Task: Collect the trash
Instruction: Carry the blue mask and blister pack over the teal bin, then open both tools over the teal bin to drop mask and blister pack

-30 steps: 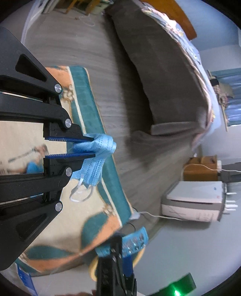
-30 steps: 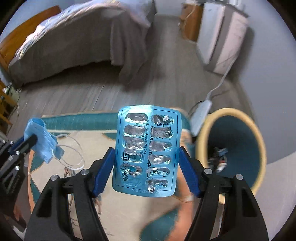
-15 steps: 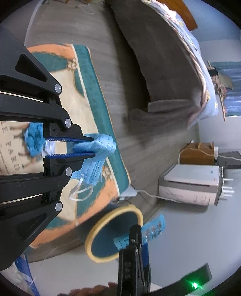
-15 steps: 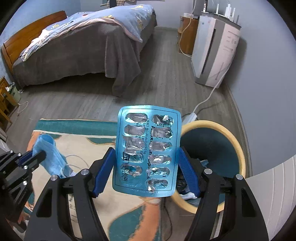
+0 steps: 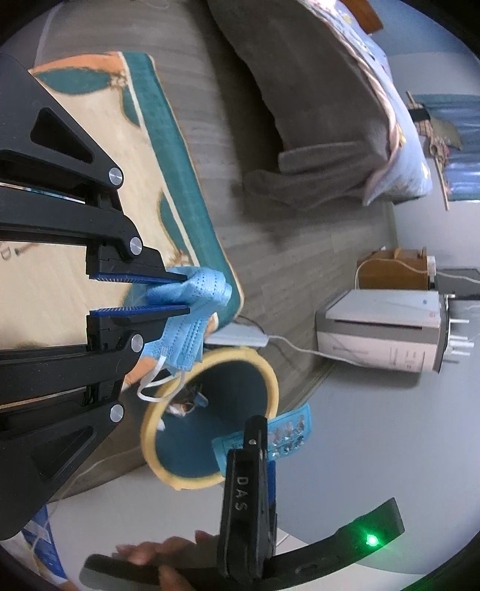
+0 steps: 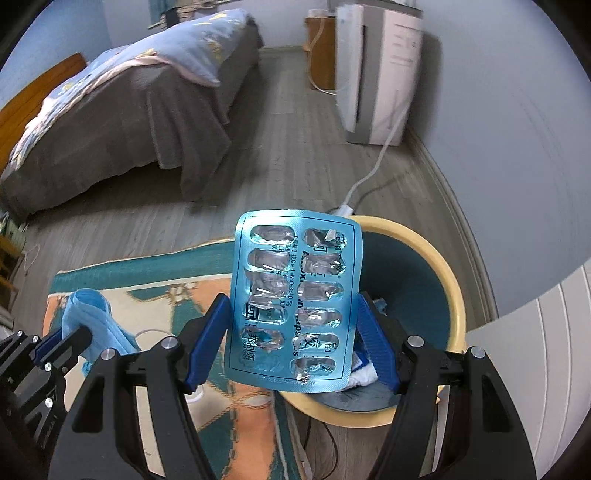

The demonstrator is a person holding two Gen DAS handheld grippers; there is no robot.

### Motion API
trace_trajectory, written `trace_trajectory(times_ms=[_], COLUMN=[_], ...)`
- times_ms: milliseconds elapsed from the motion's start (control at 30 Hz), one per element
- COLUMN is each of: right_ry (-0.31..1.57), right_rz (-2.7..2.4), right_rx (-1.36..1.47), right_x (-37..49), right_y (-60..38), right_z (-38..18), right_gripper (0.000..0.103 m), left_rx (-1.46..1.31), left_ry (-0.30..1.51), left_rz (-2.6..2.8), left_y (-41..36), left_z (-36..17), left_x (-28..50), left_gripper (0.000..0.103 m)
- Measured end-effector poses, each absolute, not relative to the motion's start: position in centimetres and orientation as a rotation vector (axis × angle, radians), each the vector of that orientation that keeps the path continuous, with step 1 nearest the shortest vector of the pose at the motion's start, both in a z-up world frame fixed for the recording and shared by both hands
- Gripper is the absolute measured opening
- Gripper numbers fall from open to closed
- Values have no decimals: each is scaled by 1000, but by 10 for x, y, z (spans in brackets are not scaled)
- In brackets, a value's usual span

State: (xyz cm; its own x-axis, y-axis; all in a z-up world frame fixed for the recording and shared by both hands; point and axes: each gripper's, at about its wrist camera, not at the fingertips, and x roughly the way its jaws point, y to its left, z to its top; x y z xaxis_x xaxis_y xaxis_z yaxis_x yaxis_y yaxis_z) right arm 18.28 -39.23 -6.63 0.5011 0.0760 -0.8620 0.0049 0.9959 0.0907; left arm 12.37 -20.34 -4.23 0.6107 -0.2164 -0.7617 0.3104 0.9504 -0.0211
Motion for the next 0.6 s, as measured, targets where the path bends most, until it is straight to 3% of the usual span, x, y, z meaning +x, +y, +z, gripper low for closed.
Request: trace_trajectory(times_ms=[600], right_ry=[1118], right_rz=[-187], right_rx=[235], right_x=[179], right_y=[-472], right_z=[-109], right_gripper=[69], left_rx=[237], left_ry=[954], left_rz=[-464], left_y=[-288], left_z=[-73], left_x=[167], left_gripper=[11])
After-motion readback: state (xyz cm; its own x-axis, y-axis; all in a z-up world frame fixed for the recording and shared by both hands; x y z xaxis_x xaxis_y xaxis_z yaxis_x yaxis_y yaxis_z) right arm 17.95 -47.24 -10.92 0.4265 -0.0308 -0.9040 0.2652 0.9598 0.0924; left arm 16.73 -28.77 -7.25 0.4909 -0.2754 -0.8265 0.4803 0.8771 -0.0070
